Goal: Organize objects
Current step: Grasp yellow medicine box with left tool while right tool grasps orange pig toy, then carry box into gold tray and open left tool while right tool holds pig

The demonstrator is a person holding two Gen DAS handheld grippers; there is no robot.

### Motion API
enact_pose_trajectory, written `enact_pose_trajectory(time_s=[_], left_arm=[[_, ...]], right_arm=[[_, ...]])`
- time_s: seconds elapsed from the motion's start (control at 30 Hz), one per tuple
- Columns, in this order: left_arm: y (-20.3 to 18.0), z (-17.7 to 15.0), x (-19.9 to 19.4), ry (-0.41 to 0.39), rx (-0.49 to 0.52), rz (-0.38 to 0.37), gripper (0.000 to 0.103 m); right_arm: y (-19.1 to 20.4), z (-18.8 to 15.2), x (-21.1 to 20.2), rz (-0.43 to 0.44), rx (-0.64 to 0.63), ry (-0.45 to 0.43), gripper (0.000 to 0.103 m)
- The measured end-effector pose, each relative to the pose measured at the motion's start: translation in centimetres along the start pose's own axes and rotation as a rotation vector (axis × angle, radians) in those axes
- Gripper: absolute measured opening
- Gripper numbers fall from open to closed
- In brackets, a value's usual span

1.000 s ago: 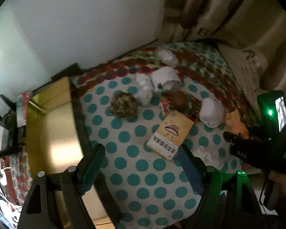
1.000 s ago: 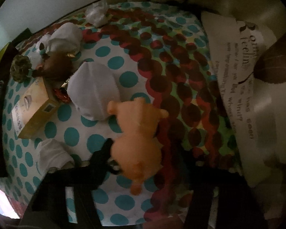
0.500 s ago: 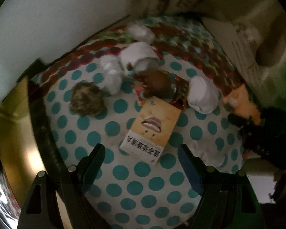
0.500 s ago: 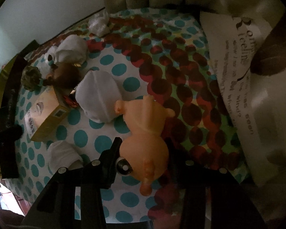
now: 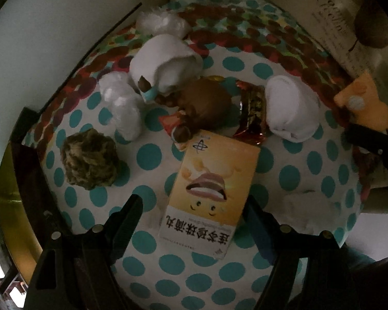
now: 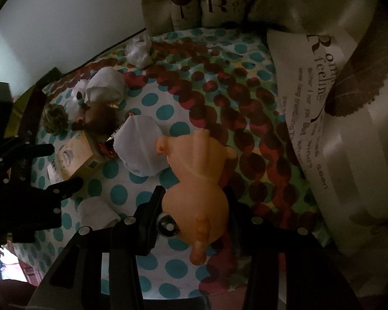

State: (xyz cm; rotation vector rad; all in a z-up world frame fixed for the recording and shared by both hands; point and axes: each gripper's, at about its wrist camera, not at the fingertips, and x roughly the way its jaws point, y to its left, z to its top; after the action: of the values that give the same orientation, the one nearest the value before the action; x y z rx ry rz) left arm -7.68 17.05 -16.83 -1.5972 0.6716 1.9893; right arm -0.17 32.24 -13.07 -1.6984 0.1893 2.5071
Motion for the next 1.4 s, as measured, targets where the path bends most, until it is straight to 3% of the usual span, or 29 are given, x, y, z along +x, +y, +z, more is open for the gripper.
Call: enact_pose_trajectory(time_s=[0.3,0.4,0.53,0.9,1.07,1.1,1.13,1.4], left_arm=[[0.4,0.0,0.8,0.014,-0.036,-0.027,0.079],[0.4,-0.2,0.6,0.009,-0.050,-0.075,0.061],[-0.2,-0.5,0.2,-0.002,-0.036,-0.018,0.055],[-0.4,-2.6,-2.9,-0.075,-0.083,-0.033,0.054],[2.5,-4.6,-7.0,-0.140,-0.116,-0.034,0.054],[1.4,-4.3,-7.5,-0.152,-0.128,-0.033,0.054],[1.4,-3.2,-7.3,-0.166,-0.145,-0.030,0.054],[7.3,-6.5,-12.6,-0.260,-0.345,0.040,0.054]], right_arm=[[-0.1,0.0,-0.2,0.013,0.015,-0.006,0.042],[-0.1,0.0,-0.3,0.015,0.019,-0.006,0.042],[-0.2,0.0,-0.3,0.018,0.027,-0.007,0.042],[0.5,0.0,-1.0,0.013,0.029,-0.030,0.042],[0.9,0.0,-1.5,0.011,0.025,-0.043,0.042],[1.1,0.0,-1.6,0.010,0.025,-0.046,0.042],[1.1,0.0,-1.6,0.012,0.022,-0.046,0.042],[2.4,0.5,-2.7,0.011,0.000,-0.079,0.042]])
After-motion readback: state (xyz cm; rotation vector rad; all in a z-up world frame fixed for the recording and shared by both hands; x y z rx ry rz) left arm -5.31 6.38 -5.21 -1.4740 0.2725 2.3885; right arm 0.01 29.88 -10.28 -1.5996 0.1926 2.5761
